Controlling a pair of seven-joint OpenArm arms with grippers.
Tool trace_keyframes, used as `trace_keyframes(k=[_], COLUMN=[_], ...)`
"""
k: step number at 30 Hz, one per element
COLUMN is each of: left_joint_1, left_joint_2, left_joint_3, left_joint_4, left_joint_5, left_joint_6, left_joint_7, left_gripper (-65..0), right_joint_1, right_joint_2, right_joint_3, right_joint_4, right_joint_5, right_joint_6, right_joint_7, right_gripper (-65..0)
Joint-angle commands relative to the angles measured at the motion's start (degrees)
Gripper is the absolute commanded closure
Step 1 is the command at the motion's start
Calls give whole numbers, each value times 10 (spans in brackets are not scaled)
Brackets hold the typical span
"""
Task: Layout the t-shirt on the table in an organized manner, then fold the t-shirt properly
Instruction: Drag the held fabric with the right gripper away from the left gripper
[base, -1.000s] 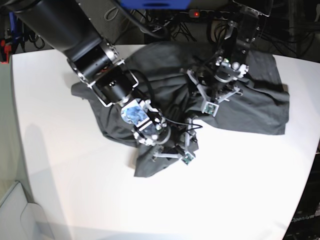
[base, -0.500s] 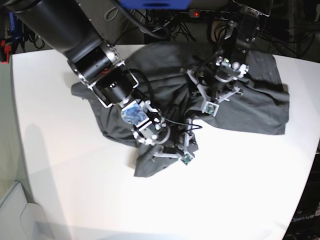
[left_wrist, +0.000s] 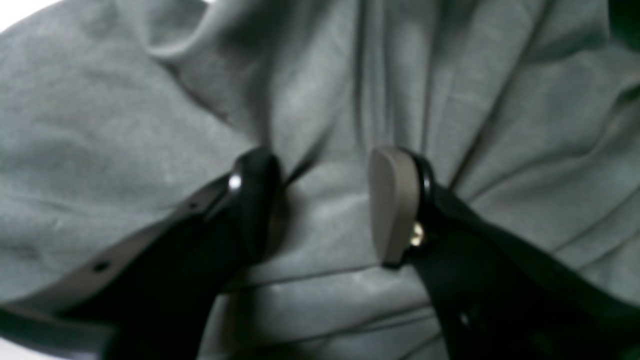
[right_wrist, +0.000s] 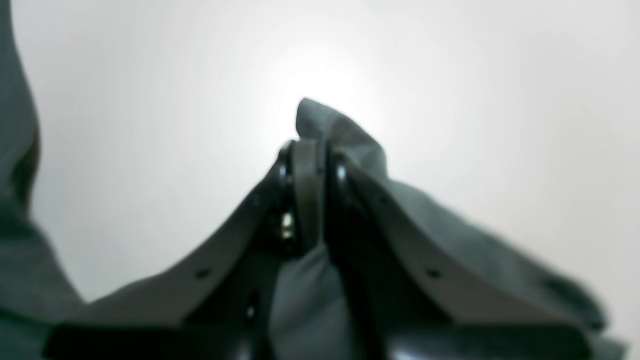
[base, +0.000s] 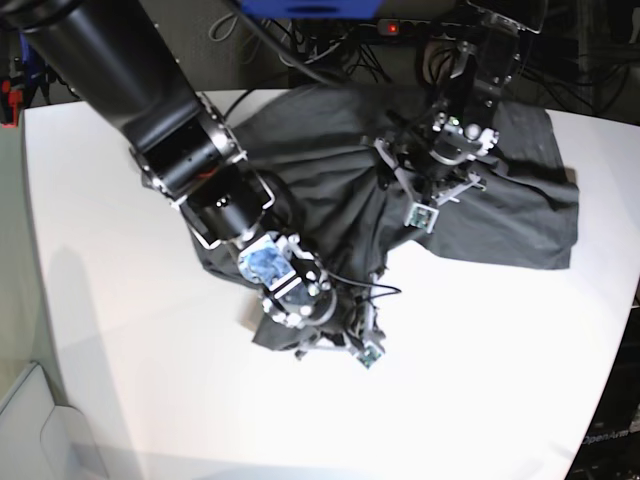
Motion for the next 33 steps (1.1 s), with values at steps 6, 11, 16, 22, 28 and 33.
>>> trace_keyframes(k=[6, 11, 16, 22, 28, 33], left_joint_1=[25, 22, 20, 19, 19, 18], left_joint_2=[-11, -11, -11, -11, -9, -8], left_joint_3=[4, 3, 3, 3, 3, 3], left_joint_4=[-15, -15, -15, -15, -15, -15], left_joint_5=[1, 1, 3, 3, 3, 3], left_joint_6=[-4, -4, -4, -4, -4, -4], left_joint_7=[107, 107, 107, 107, 107, 107], left_gripper=[-307, -307, -307, -307, -307, -307], right_joint_1=[38, 38, 36, 28, 8, -20], right_joint_2=[31, 47, 57, 72, 86, 73], right_joint_3=[3, 4, 56, 163, 168, 147], right_joint_4=[79, 97, 118, 161, 162, 162], right_joint_5=[6, 6, 6, 2, 3, 3], right_joint_6=[-77, -112, -136, -136, -136, -135], right_joint_7=[17, 18, 18, 11, -25, -25], right_gripper=[0, 0, 0, 0, 0, 0])
